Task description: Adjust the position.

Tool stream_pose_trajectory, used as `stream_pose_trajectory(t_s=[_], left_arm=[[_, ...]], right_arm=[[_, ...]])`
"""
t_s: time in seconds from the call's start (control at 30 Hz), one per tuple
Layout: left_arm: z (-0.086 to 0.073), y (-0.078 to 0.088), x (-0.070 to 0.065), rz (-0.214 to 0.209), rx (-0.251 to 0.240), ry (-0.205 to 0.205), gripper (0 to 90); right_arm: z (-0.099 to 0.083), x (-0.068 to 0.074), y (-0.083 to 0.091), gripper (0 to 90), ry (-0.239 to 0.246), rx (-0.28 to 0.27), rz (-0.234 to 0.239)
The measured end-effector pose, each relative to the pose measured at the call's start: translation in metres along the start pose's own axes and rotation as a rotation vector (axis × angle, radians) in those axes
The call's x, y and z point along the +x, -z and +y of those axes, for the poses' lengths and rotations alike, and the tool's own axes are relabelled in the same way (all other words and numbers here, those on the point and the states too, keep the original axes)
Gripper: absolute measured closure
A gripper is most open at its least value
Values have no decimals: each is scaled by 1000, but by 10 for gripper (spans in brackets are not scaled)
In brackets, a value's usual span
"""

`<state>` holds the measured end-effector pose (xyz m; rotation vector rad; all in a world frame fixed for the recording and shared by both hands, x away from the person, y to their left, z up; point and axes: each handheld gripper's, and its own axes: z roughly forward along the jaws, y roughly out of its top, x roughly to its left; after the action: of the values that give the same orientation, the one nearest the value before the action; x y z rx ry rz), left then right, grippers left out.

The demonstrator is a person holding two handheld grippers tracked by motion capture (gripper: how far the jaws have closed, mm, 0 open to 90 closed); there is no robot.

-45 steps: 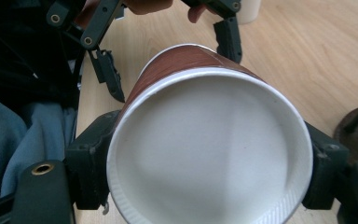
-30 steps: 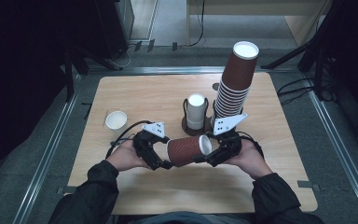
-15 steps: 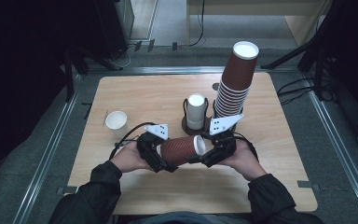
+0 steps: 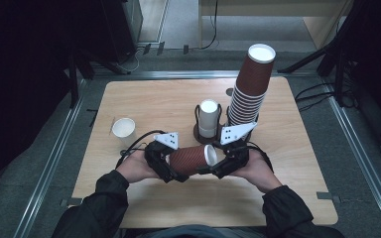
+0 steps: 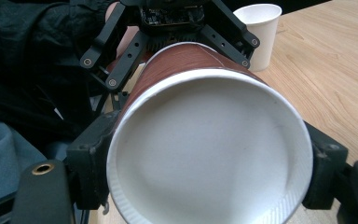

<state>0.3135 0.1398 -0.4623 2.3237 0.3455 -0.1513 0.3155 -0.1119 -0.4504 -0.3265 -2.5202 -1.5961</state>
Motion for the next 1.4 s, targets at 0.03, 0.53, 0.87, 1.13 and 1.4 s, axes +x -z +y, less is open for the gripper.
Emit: stream_pose_trajectory(t_s=[0.03,0.53,0.87,1.13,1.4], left_arm=[[0,1,0,-3,-3,0,80],[-3,11,4,9,-24,27,98],[-3,18,7,17,7,24,98],[7,11,9,31,76,0,98],[9,1,10,89,181,-6,97]], right_arm=[[0,0,0,219,-4,-3,0],[0,0,7,176,-3,21,-42],[-8,-1,11,170,20,116,-102],[-15,-3,8,171,23,197,-129],[-19,-4,9,170,18,219,-146]])
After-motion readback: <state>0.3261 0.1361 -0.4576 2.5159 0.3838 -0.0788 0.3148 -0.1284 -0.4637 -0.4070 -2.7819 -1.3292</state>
